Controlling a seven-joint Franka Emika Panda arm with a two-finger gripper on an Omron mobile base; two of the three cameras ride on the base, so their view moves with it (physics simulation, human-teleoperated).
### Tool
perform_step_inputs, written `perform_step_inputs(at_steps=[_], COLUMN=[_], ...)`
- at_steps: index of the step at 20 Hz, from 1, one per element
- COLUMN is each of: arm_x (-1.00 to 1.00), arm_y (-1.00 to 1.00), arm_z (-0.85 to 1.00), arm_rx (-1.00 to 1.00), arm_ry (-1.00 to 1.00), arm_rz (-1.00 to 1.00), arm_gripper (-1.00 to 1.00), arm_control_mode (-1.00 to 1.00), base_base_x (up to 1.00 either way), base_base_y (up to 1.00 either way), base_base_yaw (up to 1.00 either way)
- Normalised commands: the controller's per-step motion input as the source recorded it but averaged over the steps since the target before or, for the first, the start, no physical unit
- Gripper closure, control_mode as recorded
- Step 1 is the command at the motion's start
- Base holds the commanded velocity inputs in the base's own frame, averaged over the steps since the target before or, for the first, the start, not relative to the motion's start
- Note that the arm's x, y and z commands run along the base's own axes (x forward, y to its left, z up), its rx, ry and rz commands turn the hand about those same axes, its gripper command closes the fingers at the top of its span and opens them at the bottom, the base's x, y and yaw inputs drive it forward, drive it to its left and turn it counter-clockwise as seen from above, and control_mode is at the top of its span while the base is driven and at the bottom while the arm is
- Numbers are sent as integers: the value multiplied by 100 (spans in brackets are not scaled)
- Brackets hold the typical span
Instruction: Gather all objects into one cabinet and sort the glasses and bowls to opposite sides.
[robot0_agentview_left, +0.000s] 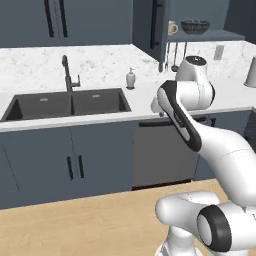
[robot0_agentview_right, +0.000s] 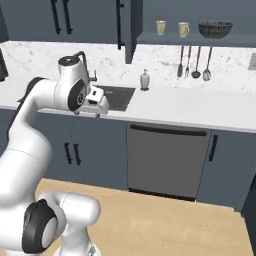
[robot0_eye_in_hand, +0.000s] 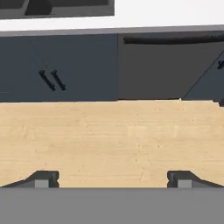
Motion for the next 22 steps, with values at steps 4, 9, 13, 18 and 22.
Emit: perform_step_inputs(at_steps=[4, 9, 13, 18, 22], arm_x=[0, 0, 0, 0, 0], arm_y=[0, 0, 0, 0, 0], arm_z=[0, 0, 0, 0, 0], arm_rx=[0, 0, 0, 0, 0], arm_ry=[0, 0, 0, 0, 0], arm_rz=[0, 0, 0, 0, 0], arm_gripper=[-100, -100, -100, -100, -100], arm_control_mode=[100, 100, 100, 100, 100], base_base_x=[-100, -40, 0, 0, 0], base_base_y=[25, 77, 100, 100, 100], base_base_yaw=[8, -2, -6, -2, 0])
